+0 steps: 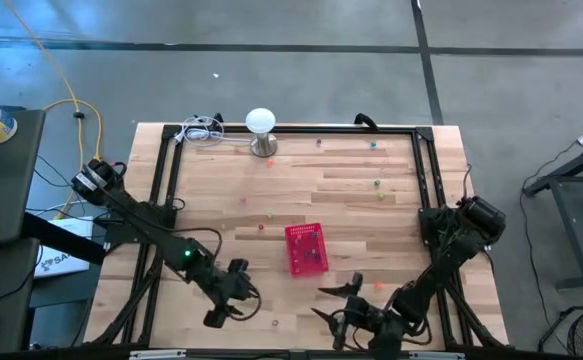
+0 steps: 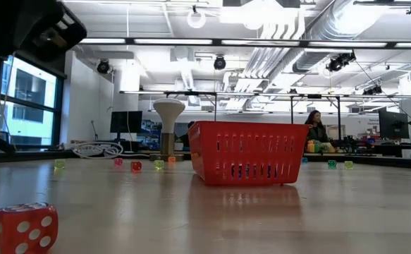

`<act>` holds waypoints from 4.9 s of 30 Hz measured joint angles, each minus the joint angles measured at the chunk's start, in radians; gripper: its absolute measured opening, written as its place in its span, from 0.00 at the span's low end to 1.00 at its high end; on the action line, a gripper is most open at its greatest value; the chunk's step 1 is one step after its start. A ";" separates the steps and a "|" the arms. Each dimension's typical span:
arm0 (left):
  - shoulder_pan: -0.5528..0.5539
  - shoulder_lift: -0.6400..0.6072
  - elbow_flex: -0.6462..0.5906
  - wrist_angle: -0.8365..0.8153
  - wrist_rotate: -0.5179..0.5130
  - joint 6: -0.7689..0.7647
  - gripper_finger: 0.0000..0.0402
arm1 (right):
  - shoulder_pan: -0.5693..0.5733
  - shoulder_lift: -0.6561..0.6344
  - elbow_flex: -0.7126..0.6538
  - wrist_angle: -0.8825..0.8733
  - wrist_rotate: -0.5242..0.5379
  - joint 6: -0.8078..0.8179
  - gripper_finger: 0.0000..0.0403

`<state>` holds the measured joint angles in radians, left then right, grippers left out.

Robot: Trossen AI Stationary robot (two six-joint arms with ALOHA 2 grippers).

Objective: Pick & Place Dice
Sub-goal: Put the dark blue die into the red basket

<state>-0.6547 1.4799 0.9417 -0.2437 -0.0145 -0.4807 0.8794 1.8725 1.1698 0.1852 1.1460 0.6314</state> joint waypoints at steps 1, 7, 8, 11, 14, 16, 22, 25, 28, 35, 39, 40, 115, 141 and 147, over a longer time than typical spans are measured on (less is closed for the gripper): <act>-0.004 0.000 0.000 -0.017 0.004 -0.018 0.56 | 0.001 0.000 0.000 0.000 0.001 0.001 0.57; -0.028 0.000 0.000 -0.090 0.074 -0.183 0.56 | 0.005 0.000 0.000 -0.006 0.001 -0.006 0.57; -0.031 0.000 0.000 -0.102 0.092 -0.211 0.56 | 0.004 0.000 0.000 -0.010 -0.001 -0.004 0.57; -0.048 0.000 0.000 -0.160 0.141 -0.277 0.56 | 0.002 0.000 0.000 -0.016 -0.003 -0.002 0.57; -0.072 0.000 0.000 -0.228 0.141 -0.303 0.56 | 0.002 0.000 0.000 -0.016 -0.003 0.000 0.57; -0.098 0.000 -0.004 -0.275 0.101 -0.322 0.56 | 0.002 0.001 0.000 -0.016 -0.002 -0.001 0.57; -0.162 0.000 -0.016 -0.395 -0.017 -0.416 0.56 | 0.002 0.001 0.000 -0.016 -0.002 0.000 0.57; -0.189 0.000 -0.016 -0.424 -0.082 -0.452 0.55 | 0.002 0.002 0.000 -0.016 -0.001 0.000 0.57; -0.214 0.004 -0.016 -0.423 -0.098 -0.429 0.55 | -0.002 0.002 0.000 -0.016 -0.001 0.000 0.57; -0.281 0.005 -0.017 -0.447 -0.199 -0.351 0.55 | -0.012 0.002 0.000 -0.016 -0.043 0.005 0.57; -0.300 0.005 -0.036 -0.447 -0.255 -0.413 0.55 | -0.018 0.002 0.000 -0.017 -0.049 0.019 0.57; -0.304 0.005 -0.043 -0.446 -0.254 -0.429 0.55 | -0.019 0.002 0.000 -0.017 -0.049 0.019 0.57; -0.355 0.126 -0.109 -0.349 -0.270 -0.590 0.33 | -0.037 0.002 0.000 -0.021 -0.083 0.026 0.57; 0.011 0.084 0.105 -0.240 -0.314 0.131 0.11 | -0.044 0.002 0.000 -0.019 -0.079 0.027 0.57; 0.220 0.084 0.117 0.045 -0.131 0.397 0.11 | -0.044 0.002 0.000 -0.020 -0.079 0.022 0.57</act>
<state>-0.4345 1.5642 1.0584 -0.1984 -0.1457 -0.0841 0.8356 1.8740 1.1698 0.1654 1.0668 0.6533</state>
